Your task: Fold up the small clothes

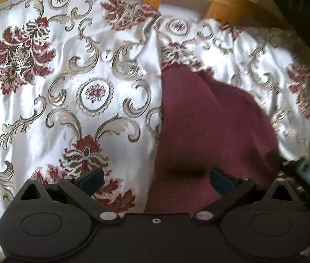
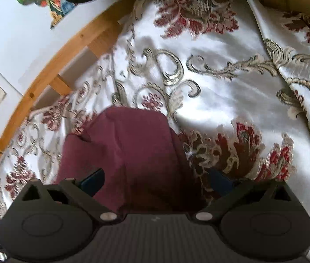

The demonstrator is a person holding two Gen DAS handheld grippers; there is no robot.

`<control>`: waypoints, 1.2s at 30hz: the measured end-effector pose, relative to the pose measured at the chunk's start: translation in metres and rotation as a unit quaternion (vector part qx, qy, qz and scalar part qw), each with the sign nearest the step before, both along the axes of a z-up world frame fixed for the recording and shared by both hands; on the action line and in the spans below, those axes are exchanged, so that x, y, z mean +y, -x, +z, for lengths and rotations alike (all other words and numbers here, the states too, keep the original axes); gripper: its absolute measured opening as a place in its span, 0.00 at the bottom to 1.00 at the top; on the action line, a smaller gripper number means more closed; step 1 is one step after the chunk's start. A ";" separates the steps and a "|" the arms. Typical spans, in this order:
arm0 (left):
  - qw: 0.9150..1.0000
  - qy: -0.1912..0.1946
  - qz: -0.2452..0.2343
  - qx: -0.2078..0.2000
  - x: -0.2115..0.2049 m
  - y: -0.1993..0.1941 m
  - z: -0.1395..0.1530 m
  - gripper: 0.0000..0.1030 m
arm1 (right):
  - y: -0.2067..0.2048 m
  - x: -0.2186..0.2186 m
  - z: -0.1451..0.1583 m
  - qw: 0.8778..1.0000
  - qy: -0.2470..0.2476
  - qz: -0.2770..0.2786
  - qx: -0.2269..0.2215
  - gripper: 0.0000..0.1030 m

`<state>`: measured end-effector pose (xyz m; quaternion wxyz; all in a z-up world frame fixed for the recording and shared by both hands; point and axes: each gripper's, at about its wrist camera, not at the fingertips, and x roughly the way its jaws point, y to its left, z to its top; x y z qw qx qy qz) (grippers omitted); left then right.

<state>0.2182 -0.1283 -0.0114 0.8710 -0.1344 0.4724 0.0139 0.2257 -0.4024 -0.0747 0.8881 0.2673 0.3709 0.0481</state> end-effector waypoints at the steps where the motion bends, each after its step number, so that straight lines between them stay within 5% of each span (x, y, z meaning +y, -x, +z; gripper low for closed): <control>1: 1.000 0.005 -0.005 -0.005 0.001 0.001 0.002 0.99 | 0.000 0.001 -0.001 1.000 0.005 0.001 0.003 1.00; 13: 0.992 0.040 -0.114 -0.043 -0.006 0.013 -0.003 0.99 | 0.011 0.001 0.012 0.998 0.059 0.014 -0.007 1.00; 19: 0.986 0.093 -0.128 -0.044 0.000 0.008 -0.022 0.99 | 0.012 -0.001 0.018 0.998 0.055 0.002 -0.041 1.00; 24: 0.983 0.081 -0.161 -0.044 0.000 -0.005 -0.041 0.99 | 0.008 0.008 0.018 0.994 0.076 0.021 -0.069 1.00; 32: 0.974 0.140 -0.172 -0.051 0.021 -0.024 -0.072 0.99 | -0.020 0.013 0.015 0.991 0.057 0.087 -0.085 1.00; 36: 0.970 0.194 -0.143 -0.037 0.037 -0.030 -0.091 0.99 | -0.039 0.010 0.012 0.986 0.087 0.102 -0.096 1.00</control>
